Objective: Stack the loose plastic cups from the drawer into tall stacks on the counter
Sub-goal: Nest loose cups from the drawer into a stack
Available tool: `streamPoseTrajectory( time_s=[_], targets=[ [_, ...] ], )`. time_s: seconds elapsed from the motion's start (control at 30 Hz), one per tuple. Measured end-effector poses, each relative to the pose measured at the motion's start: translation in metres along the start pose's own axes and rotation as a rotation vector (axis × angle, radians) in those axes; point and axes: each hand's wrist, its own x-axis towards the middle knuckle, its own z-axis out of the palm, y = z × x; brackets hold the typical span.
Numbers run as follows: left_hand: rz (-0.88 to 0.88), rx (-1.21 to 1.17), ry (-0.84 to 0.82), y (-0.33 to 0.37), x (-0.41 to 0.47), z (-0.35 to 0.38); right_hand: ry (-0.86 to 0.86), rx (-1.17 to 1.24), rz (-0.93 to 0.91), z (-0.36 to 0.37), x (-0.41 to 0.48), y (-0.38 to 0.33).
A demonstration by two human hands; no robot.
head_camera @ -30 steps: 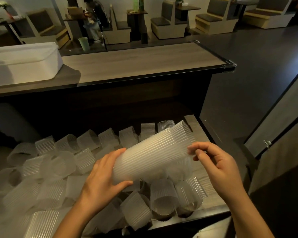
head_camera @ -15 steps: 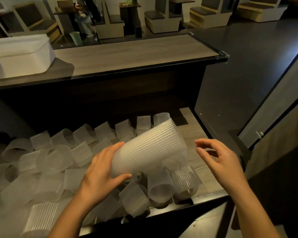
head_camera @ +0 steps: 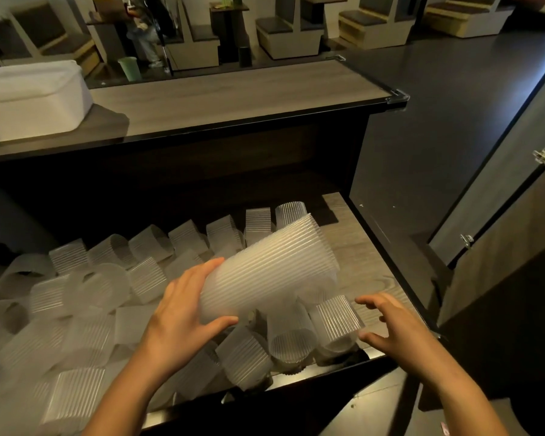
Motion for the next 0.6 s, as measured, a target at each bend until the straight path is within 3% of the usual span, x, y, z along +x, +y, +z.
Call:
streamPoseTrajectory(
  time_s=[0.3, 0.43, 0.6],
  targets=[
    [0.004, 0.006, 0.020, -0.006, -0.004, 0.001, 0.320, 0.092, -0.001, 0.038, 0.011, 0.015],
    [0.005, 0.007, 0.020, -0.006, -0.005, 0.000, 0.469, 0.351, 0.067, 0.035, 0.013, 0.012],
    [0.000, 0.007, 0.016, -0.008, -0.006, -0.002, 0.506, 0.674, 0.151, 0.014, 0.012, -0.001]
  ],
)
